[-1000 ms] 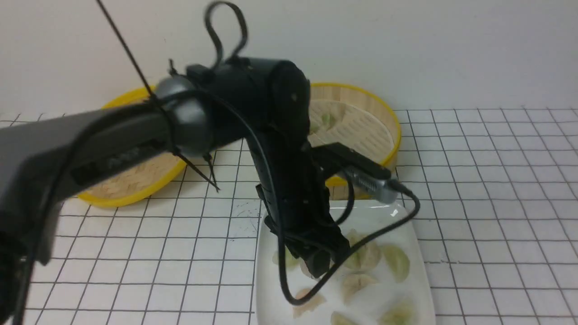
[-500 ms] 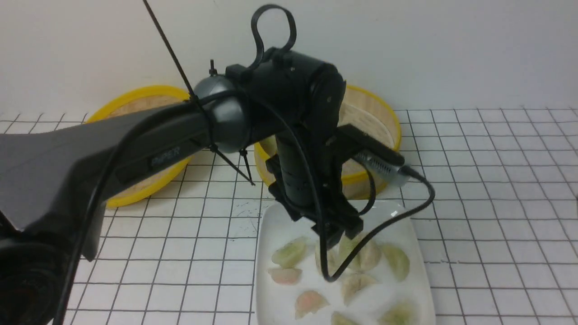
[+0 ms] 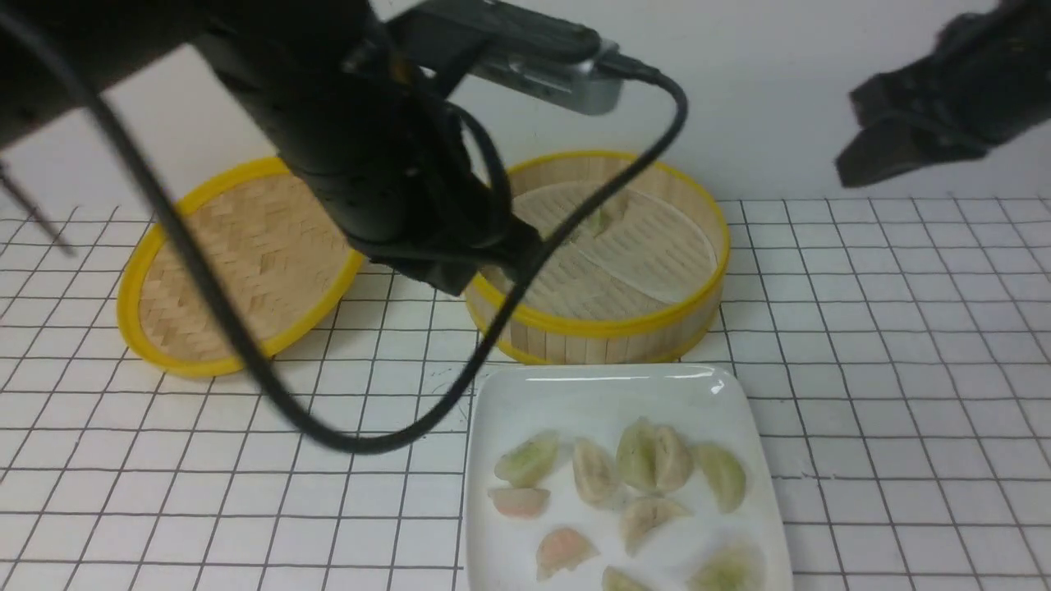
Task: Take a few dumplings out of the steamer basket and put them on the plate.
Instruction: Use the right arm to grab a dumpling from inside the steamer
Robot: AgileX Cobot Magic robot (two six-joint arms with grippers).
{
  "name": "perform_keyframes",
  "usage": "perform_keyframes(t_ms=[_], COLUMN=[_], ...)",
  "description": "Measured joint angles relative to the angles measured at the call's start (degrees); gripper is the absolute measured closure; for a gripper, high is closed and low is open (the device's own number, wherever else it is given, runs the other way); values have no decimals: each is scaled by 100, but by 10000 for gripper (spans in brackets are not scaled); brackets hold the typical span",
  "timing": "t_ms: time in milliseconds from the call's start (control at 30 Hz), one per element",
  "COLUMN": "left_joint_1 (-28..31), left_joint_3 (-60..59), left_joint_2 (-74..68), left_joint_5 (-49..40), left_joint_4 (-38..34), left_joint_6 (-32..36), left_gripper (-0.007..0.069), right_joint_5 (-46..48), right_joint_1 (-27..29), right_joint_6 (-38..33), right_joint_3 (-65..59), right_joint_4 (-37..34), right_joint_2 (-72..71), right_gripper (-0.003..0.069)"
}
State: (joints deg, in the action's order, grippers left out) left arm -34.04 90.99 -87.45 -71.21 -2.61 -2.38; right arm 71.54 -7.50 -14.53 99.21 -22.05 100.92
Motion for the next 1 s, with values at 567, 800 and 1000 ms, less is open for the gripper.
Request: perform_keyframes(t_ms=[567, 800, 1000], left_joint_1=[84, 84, 84], left_joint_3=[-717, -740, -751], left_joint_2=[1992, 2309, 2335], left_joint_5=[-87, -93, -98], left_joint_4=[187, 440, 584], left_joint_6=[-344, -351, -351], left_gripper=[631, 631, 631], right_joint_5=[49, -431, -1002], right_joint_1=[-744, -752, -769], right_joint_6=[520, 708, 752], right_joint_3=[6834, 6892, 6892], right_joint_4=[486, 462, 298], right_joint_2=[5997, 6233, 6259], right_gripper=[273, 270, 270])
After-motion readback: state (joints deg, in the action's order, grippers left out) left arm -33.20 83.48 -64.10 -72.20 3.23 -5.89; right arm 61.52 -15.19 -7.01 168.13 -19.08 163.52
